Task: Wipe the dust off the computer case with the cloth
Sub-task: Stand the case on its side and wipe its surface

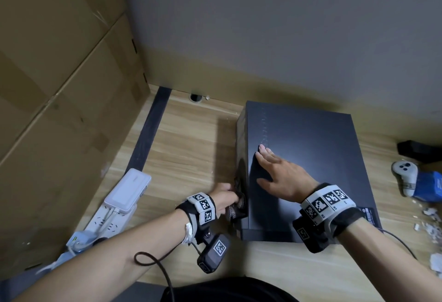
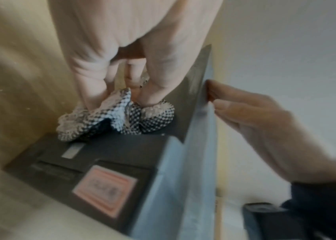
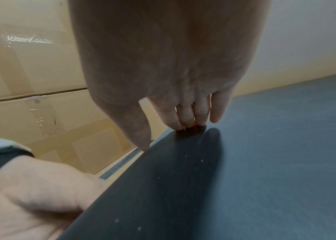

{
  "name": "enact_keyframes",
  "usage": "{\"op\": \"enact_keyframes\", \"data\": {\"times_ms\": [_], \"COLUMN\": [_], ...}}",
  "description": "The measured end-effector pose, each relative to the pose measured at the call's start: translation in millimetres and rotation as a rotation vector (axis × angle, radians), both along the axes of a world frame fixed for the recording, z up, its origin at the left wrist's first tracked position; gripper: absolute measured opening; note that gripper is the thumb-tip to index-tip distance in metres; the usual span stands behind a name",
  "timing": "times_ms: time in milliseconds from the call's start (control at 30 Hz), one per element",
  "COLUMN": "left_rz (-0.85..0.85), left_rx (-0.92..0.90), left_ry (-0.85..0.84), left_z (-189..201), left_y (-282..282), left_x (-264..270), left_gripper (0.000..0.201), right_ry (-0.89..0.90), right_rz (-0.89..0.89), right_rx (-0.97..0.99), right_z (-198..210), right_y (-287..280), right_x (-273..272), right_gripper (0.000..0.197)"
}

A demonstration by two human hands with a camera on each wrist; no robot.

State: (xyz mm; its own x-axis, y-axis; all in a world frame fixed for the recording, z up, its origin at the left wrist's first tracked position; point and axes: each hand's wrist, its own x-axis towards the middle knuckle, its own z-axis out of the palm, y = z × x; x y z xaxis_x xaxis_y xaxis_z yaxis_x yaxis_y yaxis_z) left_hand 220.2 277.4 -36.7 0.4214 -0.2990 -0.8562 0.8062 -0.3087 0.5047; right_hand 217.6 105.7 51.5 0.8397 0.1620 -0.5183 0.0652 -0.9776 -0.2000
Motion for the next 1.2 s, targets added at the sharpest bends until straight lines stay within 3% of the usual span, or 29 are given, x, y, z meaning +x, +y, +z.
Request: {"op": "enact_keyframes", "data": {"times_ms": [133, 233, 333, 633, 800, 900, 967, 1033, 1133, 1200], "left_rz": [0.003, 0.040, 0.097, 0.233, 0.255, 0.147, 0.131, 0.168, 0.183, 0.209], "left_rx": [0.029, 0.010, -0.019, -0.050, 0.017, 0.034, 0.064, 0.083, 0.080, 0.065], "left_ry": [-0.062, -0.187, -0.257, -0.243, -0.218, -0.158, -0.106, -0.080, -0.025, 0.037], "left_z": [12.8, 18.5, 25.1, 13.8, -8.8, -29.2, -46.7, -48.0, -51.9, -55.0], "left_y": [-1.0, -4.6, -10.1, -37.2, -45.2, -44.4, -45.0, -40.9, -35.1, -27.9], "left_x": [9.1, 18.0, 31.2, 99.6, 124.8, 126.7, 124.1, 117.9, 103.8, 88.2], "left_gripper": [0.035, 0.025, 0.032, 0.022, 0.029, 0.016, 0.041, 0.050, 0.049, 0.037], "right_ry": [-0.002, -0.002, -0.002, 0.003, 0.005, 0.002, 0.000, -0.001, -0.004, -0.002], "right_rz": [-0.001, -0.002, -0.004, -0.009, -0.009, -0.008, -0.008, -0.011, -0.014, -0.016], "right_rx": [0.012, 0.026, 0.034, 0.066, 0.090, 0.102, 0.104, 0.102, 0.090, 0.087], "right_z": [-0.6, -0.9, -0.5, -0.8, -1.1, -2.1, -2.1, -2.0, -1.3, -0.9], "right_y": [-0.5, -2.1, -3.6, -7.2, -8.9, -9.2, -8.9, -7.7, -5.4, -4.4], "right_x": [1.7, 2.3, 2.4, 4.0, 4.8, 4.9, 4.4, 4.0, 3.6, 3.8], "right_gripper": [0.078, 0.076, 0.073, 0.075, 0.075, 0.075, 0.075, 0.075, 0.075, 0.075]}}
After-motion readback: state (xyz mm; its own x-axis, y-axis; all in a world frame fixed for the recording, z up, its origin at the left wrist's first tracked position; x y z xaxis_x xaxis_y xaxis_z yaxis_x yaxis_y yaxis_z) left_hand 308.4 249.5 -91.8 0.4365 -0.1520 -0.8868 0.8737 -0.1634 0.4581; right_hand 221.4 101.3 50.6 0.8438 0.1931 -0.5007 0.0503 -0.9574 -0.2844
